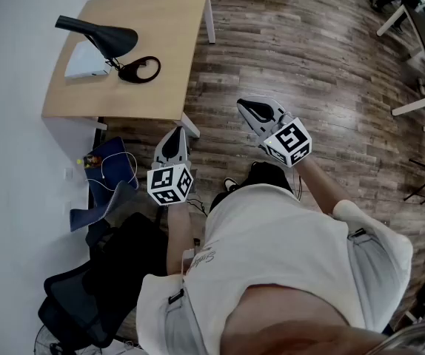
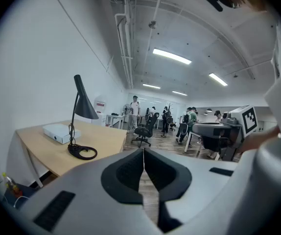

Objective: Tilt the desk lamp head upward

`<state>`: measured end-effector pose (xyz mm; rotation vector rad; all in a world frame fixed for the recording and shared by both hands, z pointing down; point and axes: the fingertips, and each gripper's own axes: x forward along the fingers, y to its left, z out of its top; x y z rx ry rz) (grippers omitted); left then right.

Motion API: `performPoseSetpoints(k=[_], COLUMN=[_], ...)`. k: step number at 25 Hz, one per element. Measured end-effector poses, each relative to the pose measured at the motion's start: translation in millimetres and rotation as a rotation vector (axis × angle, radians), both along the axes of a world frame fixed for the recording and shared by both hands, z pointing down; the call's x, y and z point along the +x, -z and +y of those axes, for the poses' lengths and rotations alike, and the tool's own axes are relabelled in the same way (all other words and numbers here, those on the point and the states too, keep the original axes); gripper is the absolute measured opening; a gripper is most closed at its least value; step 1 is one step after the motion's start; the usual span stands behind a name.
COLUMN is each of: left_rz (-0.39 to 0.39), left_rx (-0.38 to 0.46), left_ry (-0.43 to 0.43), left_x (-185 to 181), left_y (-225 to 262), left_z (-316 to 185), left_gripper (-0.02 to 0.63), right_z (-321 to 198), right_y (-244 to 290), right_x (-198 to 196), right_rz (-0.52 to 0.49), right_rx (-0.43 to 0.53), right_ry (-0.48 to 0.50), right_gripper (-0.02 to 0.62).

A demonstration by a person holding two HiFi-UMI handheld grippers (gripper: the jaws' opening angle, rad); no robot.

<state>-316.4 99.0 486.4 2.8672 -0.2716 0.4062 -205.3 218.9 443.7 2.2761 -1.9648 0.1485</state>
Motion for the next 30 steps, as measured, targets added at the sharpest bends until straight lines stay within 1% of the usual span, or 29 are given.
performPoseSetpoints(k=[4,9,14,17,22,27,30], left_rz=[0.022,0.020,0.004,-0.014,-0.051,-0.069,-0.093], left_rx=[-0.054,-0.043,-0.031,-0.026,-0.024,-0.057,-0.039], left_ry=[-0.004,-0.007,-0.005,-0.010,0.000,0.018,0.034], left_x=[1,2,8,20,59,123,160], left_y=[0,-1,-4,-8,-18,-23,-22], left_z=[-3,-4,-8,-8,-12,-22,-31], left_gripper=[0.017,0.017,0.017,0.017,0.015,0.017,0.017], right_z=[-2,3,2,0,-7,-26,-42], right_y=[0,-3,-11,-14,-25,-36,-37], right_x=[0,5,13,23,54,105,136], right_rz=[0.004,-0.035,-0.038,-0.038,-0.033,0.025,0.034], right_rx=[0.000,0.032,0.016,0.008,-0.007,-0.042,-0.027], right_ry=[0.001,-0.026,-0.039,-0.029,0.022,0.110,0.163], right_gripper=[-0.006,-0.006,-0.006,-0.006,-0.006,-0.006,-0.006])
